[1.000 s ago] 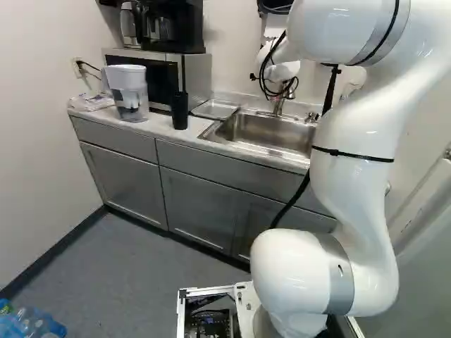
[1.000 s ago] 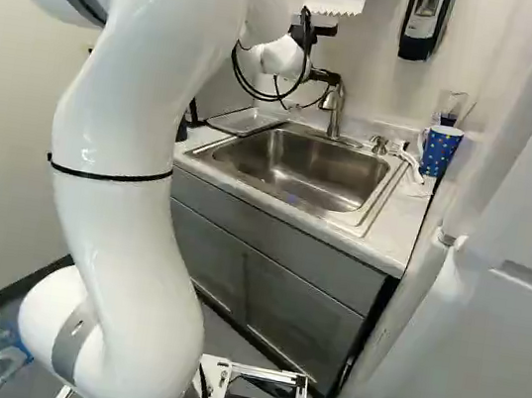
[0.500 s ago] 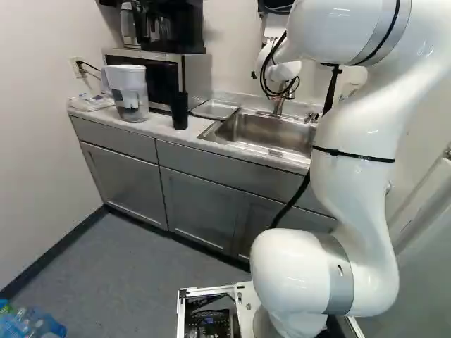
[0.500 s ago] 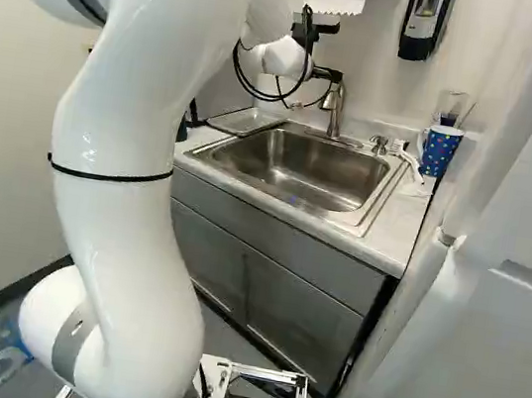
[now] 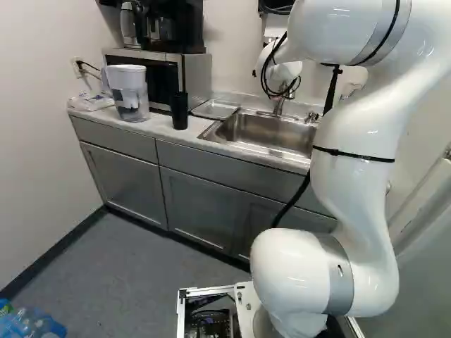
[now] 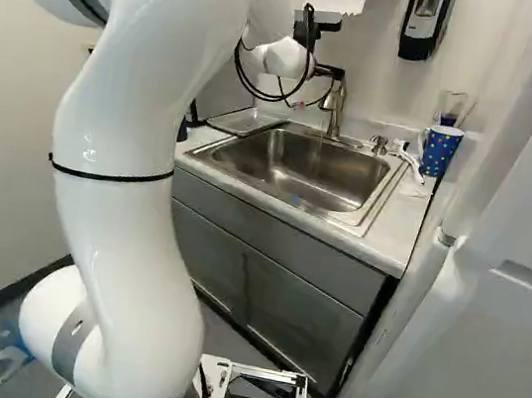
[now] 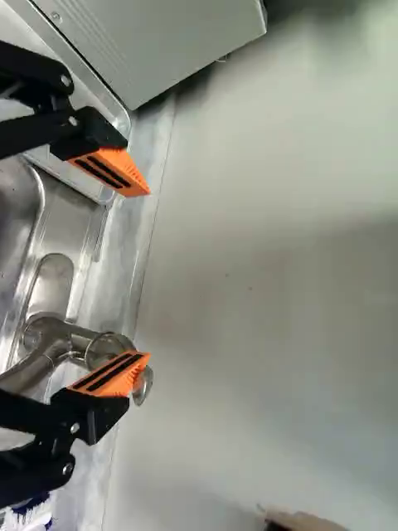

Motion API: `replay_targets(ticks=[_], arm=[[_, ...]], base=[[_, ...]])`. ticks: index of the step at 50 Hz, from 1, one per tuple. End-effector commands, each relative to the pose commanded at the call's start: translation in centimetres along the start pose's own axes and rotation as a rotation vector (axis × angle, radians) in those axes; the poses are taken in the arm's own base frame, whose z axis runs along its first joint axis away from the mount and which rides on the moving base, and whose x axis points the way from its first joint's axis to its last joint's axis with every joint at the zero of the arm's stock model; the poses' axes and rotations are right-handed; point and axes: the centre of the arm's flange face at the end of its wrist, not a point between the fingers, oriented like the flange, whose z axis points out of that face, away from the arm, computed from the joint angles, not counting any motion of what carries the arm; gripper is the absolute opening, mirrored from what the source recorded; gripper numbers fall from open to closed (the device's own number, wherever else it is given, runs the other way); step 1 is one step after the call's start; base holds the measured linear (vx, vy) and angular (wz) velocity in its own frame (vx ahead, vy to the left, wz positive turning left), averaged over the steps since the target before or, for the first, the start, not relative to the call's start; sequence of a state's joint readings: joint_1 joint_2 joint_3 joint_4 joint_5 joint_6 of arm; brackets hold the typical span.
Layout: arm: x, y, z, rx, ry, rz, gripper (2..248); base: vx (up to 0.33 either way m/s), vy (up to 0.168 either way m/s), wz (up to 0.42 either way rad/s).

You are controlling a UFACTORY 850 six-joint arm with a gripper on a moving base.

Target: Rinse the cup and place it in the tray

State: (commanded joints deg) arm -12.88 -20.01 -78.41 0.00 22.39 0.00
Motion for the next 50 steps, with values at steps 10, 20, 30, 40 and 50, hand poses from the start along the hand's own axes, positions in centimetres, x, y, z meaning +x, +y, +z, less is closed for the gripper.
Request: replay_targets(ticks=[10, 20, 30, 40, 50], arm=[[0.14, 0.21, 0.02, -0.003, 0.016, 0.000, 247], [0.15, 0.21, 0.02, -0.003, 0.017, 0.000, 247], [0.15, 0.21, 0.02, -0.003, 0.017, 0.000, 247], [0.15, 0.06, -0.10, -0.001, 0.016, 0.000, 247], [0.62, -0.40, -0.69, 0.006, 0.021, -0.001, 247]], base=[[0.000, 0.000, 0.000], [0.000, 0.000, 0.000], [0.000, 0.000, 0.000], [0.000, 0.000, 0.000], [0.000, 0.000, 0.000]])
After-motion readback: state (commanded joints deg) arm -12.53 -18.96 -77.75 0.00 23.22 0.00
